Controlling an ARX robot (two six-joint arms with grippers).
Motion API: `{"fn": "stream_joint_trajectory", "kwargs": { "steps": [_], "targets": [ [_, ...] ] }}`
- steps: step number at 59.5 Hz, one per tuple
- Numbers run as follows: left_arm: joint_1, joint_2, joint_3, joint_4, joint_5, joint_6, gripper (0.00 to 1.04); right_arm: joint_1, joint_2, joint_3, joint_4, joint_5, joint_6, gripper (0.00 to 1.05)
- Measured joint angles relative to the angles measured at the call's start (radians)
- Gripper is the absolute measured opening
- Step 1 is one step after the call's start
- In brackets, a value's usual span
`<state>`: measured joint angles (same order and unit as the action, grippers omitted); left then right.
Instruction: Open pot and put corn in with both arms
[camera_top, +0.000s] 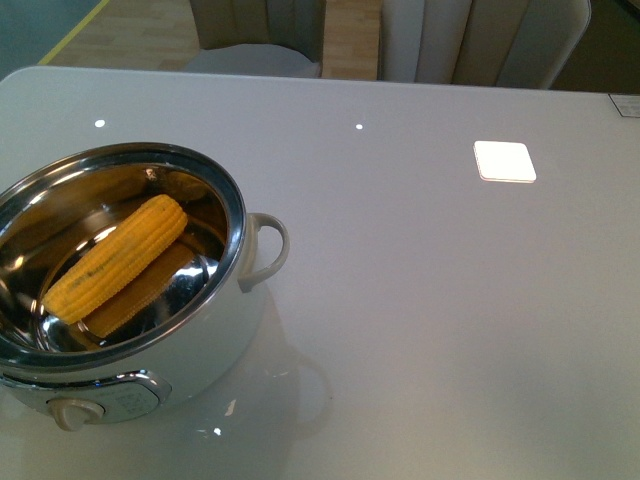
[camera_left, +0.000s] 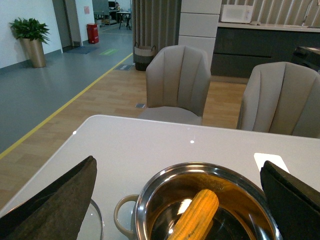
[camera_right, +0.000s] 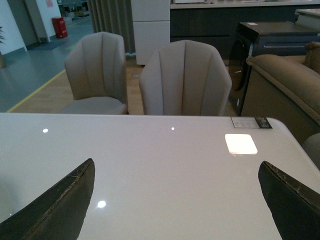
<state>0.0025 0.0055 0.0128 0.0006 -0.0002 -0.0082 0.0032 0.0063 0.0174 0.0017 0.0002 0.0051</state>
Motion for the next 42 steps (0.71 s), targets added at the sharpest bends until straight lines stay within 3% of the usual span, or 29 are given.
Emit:
{"fn": "stream_joint_trajectory", "kwargs": {
  "steps": [42],
  "targets": [
    [0.000,0.000,0.000,0.000,0.000,0.000,0.98,0.000,0.000,0.000,0.000,0.000,0.000,0.96]
  ]
}}
